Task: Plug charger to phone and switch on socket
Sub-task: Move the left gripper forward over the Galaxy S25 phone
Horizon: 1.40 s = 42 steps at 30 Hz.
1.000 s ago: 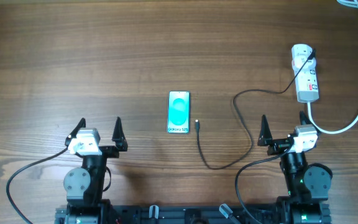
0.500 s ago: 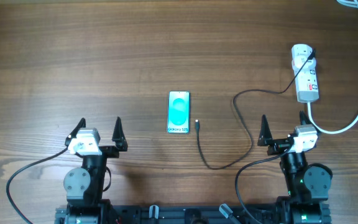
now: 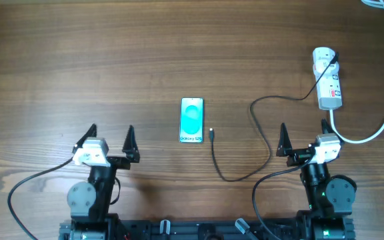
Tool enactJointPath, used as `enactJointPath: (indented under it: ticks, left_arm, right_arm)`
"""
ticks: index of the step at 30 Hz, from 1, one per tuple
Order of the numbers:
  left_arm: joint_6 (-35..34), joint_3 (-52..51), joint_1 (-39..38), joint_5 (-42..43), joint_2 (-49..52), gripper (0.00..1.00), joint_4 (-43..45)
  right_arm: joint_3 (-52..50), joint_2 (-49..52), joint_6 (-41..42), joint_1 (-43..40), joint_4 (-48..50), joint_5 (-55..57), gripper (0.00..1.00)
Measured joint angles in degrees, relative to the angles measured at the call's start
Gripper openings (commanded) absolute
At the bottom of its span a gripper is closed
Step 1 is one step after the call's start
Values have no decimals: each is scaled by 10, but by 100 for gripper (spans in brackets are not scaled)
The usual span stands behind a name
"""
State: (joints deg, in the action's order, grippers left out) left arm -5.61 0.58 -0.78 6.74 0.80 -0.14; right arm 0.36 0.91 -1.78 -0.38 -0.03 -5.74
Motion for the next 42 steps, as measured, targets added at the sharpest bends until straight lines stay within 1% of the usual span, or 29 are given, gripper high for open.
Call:
enactJointPath:
  ticks: [2,5,8,11,13,16,19,22,23,24,27,31,34,37,42]
  left_arm:
    - [-7,0,0,33,0,100,34]
    - [-27,-1,0,92,0,100,112]
    - [-54,-2,0,123,0,100,164]
    - [-94,-2,0,143,0,100,234]
    - [-111,6,0,146,0,100,246]
    - [-122,30,0,145,2,100,232]
    - [-127,96,0,136,28,100,159]
    - [-114,193,0,129,86,100,19]
    - [-105,229,0,128,111,100,-39]
    - [-93,277,0,128,145,100,-109]
    - [-56,419,0,124,260,100,-267]
    - [-32,598,0,143,398,100,-431]
    - [-26,664,0,192,464,100,-496]
    - [-25,675,0,234,505,100,-520]
    - [-61,675,-1,265,575,99,-570]
  right_arm:
    - [0,0,0,0,0,0,100]
    - [0,0,0,0,0,0,100]
    - [0,0,0,0,0,0,100]
    - [0,0,0,0,0,0,100]
    - [0,0,0,0,0,0,100]
    - [0,0,0,0,0,0,100]
    - [0,0,0,0,0,0,100]
    - [0,0,0,0,0,0,99]
    - [0,0,0,0,0,0,100]
    - [0,0,0,0,0,0,100]
    - [0,0,0,0,0,0,100]
    - [0,0,0,0,0,0,100]
    - [0,0,0,0,0,0,100]
    - [0,0,0,0,0,0,100]
    - [0,0,0,0,0,0,100]
